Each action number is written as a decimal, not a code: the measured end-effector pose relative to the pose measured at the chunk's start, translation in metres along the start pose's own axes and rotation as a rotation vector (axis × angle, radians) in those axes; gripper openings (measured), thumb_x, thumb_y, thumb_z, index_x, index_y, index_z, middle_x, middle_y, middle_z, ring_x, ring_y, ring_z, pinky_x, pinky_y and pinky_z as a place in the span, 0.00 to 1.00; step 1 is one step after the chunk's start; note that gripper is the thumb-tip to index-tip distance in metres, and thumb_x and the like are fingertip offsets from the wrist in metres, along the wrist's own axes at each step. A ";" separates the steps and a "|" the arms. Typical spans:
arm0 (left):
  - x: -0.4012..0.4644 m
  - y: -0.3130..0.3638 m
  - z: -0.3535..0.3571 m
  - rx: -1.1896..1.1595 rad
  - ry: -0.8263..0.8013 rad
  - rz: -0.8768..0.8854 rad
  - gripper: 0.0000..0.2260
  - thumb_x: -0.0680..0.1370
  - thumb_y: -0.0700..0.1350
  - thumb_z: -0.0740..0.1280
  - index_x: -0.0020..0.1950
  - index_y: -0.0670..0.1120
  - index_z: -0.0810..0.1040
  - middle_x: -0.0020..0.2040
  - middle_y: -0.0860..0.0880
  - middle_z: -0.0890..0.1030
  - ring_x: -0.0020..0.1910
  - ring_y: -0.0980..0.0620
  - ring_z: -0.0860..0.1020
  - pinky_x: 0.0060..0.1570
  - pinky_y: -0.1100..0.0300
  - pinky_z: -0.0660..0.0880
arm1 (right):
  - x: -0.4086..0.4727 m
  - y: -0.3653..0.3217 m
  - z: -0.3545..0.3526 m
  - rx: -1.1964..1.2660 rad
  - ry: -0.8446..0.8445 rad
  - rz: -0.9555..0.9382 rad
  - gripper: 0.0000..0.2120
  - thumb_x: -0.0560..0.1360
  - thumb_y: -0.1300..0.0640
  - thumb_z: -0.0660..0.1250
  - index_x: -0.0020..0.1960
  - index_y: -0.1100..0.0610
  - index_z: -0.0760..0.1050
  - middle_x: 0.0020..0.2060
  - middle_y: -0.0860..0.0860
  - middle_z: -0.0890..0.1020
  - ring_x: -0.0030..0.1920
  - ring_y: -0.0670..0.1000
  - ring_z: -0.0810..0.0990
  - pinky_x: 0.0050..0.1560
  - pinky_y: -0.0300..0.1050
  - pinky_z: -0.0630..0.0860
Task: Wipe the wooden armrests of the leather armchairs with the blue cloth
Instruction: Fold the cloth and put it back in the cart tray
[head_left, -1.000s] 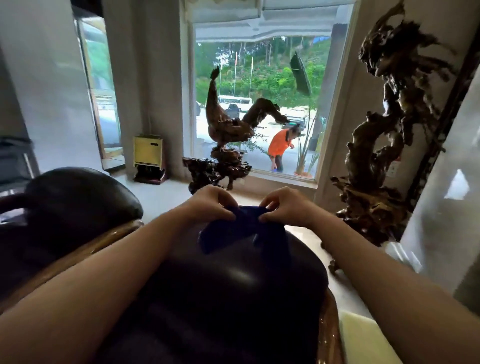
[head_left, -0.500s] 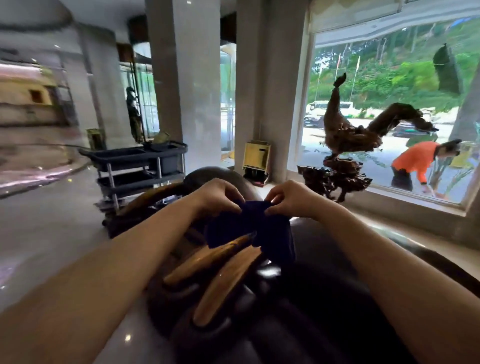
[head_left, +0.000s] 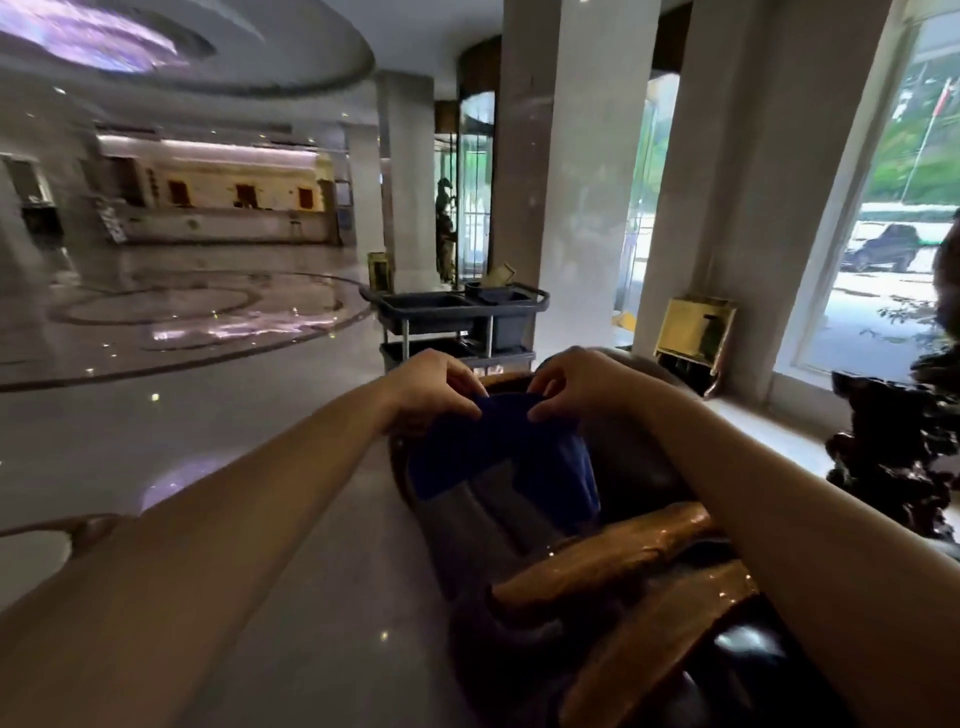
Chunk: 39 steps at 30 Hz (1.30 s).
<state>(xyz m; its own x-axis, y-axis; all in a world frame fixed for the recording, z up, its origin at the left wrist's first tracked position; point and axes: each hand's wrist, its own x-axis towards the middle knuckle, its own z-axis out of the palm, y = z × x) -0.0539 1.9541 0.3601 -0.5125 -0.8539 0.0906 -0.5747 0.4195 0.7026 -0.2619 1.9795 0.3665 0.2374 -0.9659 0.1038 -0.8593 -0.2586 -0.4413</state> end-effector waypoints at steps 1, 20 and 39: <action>0.012 -0.014 -0.012 0.012 0.019 -0.026 0.10 0.70 0.38 0.71 0.50 0.46 0.81 0.41 0.52 0.80 0.39 0.60 0.78 0.32 0.69 0.75 | 0.027 -0.002 0.005 -0.008 -0.011 -0.025 0.13 0.67 0.53 0.74 0.50 0.55 0.80 0.44 0.52 0.82 0.43 0.50 0.81 0.38 0.37 0.76; 0.266 -0.295 -0.228 -0.014 0.193 -0.248 0.07 0.70 0.40 0.71 0.45 0.50 0.79 0.42 0.51 0.80 0.42 0.53 0.80 0.40 0.59 0.80 | 0.506 -0.019 0.090 0.045 -0.175 -0.235 0.08 0.68 0.54 0.73 0.46 0.50 0.78 0.43 0.49 0.81 0.44 0.49 0.80 0.38 0.38 0.76; 0.628 -0.525 -0.432 0.042 0.066 -0.143 0.11 0.73 0.38 0.67 0.54 0.45 0.77 0.49 0.48 0.79 0.47 0.51 0.79 0.41 0.62 0.77 | 0.952 0.029 0.113 0.124 -0.109 -0.091 0.11 0.68 0.57 0.73 0.51 0.55 0.78 0.43 0.51 0.80 0.44 0.51 0.80 0.38 0.39 0.78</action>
<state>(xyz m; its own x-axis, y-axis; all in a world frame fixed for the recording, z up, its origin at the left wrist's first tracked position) 0.2016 1.0650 0.3531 -0.3811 -0.9237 0.0385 -0.6658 0.3031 0.6818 -0.0100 1.0541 0.3516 0.3654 -0.9293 0.0540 -0.7709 -0.3346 -0.5419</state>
